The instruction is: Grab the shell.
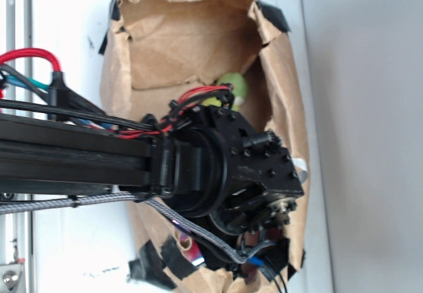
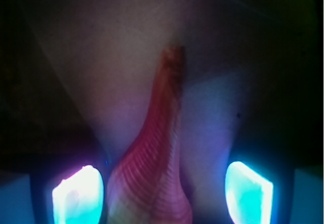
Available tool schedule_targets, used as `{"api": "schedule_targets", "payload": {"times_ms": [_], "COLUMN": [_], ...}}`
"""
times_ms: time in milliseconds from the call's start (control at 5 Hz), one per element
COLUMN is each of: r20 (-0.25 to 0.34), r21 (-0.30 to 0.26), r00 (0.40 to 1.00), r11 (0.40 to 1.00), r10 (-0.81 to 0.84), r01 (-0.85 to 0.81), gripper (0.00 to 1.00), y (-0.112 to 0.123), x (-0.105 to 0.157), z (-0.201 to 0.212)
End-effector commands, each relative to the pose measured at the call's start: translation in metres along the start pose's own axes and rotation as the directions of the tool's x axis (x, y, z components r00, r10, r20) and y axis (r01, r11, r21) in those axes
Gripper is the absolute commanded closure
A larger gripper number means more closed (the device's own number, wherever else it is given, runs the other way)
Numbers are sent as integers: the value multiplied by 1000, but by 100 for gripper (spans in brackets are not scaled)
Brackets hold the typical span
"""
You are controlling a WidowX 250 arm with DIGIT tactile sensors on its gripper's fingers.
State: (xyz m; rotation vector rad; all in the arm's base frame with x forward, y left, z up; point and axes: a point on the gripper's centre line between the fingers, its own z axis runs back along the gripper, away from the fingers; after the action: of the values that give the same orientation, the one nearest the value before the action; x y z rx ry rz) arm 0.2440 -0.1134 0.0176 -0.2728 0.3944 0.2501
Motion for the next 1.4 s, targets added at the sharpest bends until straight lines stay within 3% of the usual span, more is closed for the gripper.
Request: {"api": "schedule_targets", "payload": {"times_ms": [0, 400, 600, 1000, 1200], "r20": [-2, 75, 191, 293, 366], "r21": [-25, -55, -116, -232, -227], "r00": [998, 997, 981, 951, 925], "r11": [998, 998, 993, 972, 974], "r10": [-61, -21, 38, 96, 103], "r01": [61, 26, -16, -26, -18], "gripper": [100, 100, 100, 100, 100], "y": [0, -2, 0, 10, 20], "x": [0, 3, 8, 17, 10], "z": [-8, -3, 29, 136, 170]}}
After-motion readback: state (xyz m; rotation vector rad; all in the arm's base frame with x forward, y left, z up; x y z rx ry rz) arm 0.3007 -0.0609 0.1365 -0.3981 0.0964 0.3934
